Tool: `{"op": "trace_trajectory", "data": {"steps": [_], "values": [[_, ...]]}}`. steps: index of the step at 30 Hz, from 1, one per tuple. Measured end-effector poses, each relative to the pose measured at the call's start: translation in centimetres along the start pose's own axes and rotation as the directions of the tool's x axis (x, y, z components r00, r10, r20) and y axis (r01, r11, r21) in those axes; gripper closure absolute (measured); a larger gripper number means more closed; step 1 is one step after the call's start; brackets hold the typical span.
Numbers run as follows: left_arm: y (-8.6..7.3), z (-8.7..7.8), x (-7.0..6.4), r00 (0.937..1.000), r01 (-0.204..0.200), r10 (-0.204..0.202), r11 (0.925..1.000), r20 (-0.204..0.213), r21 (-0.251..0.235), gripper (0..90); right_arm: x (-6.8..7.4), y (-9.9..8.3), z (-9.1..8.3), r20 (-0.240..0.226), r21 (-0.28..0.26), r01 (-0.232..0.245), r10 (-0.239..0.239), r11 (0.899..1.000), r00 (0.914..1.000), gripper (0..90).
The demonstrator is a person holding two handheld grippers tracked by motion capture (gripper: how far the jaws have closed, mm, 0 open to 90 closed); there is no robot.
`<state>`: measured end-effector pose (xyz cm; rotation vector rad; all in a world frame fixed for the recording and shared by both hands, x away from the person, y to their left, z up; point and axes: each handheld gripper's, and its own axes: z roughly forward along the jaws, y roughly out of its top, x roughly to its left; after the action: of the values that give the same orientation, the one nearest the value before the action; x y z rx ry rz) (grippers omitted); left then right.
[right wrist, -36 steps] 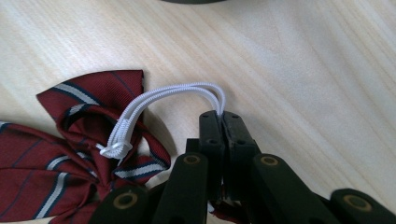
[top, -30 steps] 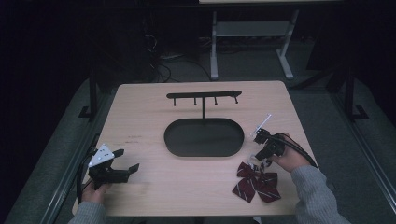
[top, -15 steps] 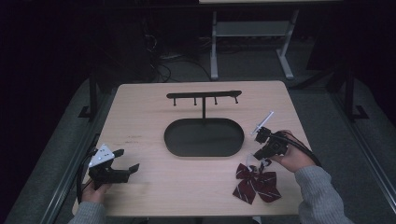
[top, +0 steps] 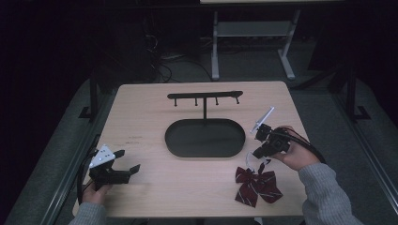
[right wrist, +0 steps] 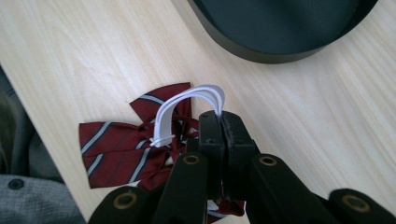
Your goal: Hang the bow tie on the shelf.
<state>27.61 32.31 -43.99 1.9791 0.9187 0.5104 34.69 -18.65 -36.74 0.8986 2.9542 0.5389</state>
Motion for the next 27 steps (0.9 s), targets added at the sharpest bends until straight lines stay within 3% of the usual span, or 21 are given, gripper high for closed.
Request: {"op": "trace_trajectory", "data": {"steps": [7,27], "values": [[0.0,0.0,0.0,1.0000,-0.002,0.002,1.0000,-0.001,0.001,12.9,0.5,0.5,-1.1,-0.012,-0.005,0.027,-0.027,1.000,0.9996,87.5],[0.1,0.0,0.0,1.0000,-0.004,0.004,1.0000,-0.004,-0.001,12.9,2.3,2.1,-4.0,0.020,-0.016,0.108,-0.108,0.994,0.9939,87.5]]}}
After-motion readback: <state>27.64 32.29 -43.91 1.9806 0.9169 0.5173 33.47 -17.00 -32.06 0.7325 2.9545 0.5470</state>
